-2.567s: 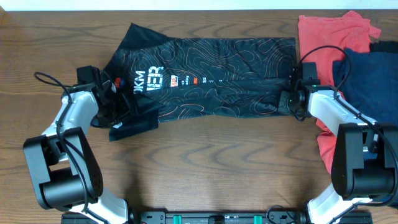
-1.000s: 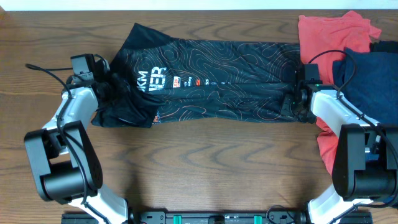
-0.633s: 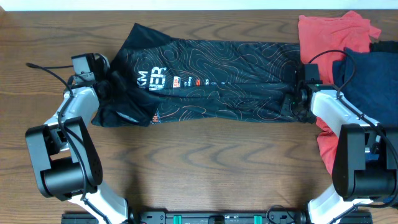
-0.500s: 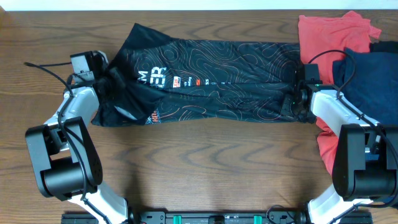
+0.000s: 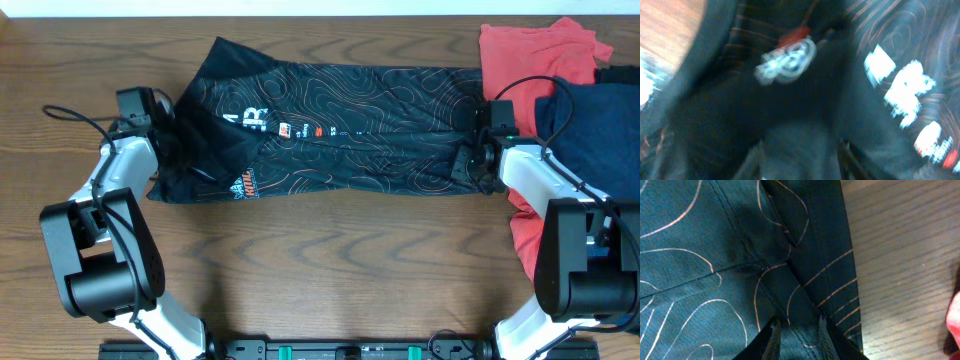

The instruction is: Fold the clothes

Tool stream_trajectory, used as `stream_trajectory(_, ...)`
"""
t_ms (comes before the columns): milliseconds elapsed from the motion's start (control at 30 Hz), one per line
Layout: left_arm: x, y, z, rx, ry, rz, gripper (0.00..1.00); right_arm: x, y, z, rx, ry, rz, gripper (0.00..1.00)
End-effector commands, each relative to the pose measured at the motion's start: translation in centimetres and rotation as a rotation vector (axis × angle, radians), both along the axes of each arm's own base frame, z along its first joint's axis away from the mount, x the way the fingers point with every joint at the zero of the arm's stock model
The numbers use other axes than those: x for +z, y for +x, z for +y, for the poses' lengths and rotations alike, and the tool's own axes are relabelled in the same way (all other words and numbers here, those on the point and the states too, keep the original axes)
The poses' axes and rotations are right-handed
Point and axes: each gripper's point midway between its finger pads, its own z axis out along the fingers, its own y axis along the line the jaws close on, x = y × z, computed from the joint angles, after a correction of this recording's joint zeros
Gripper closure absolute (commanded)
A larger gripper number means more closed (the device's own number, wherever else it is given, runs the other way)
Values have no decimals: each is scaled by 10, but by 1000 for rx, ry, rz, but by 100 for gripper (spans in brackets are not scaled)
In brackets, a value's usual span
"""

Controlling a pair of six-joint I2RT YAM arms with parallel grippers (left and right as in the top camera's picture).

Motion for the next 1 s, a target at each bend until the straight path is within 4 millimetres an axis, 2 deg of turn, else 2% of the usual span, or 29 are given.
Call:
stream_trajectory(0, -14, -21, 11, 11, 70, 97, 51, -7, -3, -5, 25, -19, 14, 76)
stream_trajectory(133, -30, -53, 17, 27, 116, 217, 51, -8, -9, -5, 72, -31, 41, 76)
stream_trajectory(500, -57, -118, 30, 42, 227, 434, 50, -14, -54, -6, 86, -31, 228, 77)
stream_trajectory(600, -58, -139, 28, 49, 209, 513, 50, -13, -69, -13, 33, -62, 288, 80)
stream_trajectory(700, -55, -166, 28, 67, 179, 618, 60, -12, -82, -15, 16, -71, 340, 84)
stream_trajectory(767, -52, -180, 30, 77, 160, 671, 62, -11, -90, -15, 8, -71, 370, 86)
stream_trajectory(867, -48, -195, 33, 95, 136, 726, 62, -10, -101, -15, -25, -65, 412, 87)
stream_trajectory(967, -44, -199, 37, 100, 125, 730, 62, -7, -107, -9, -24, -31, 433, 87)
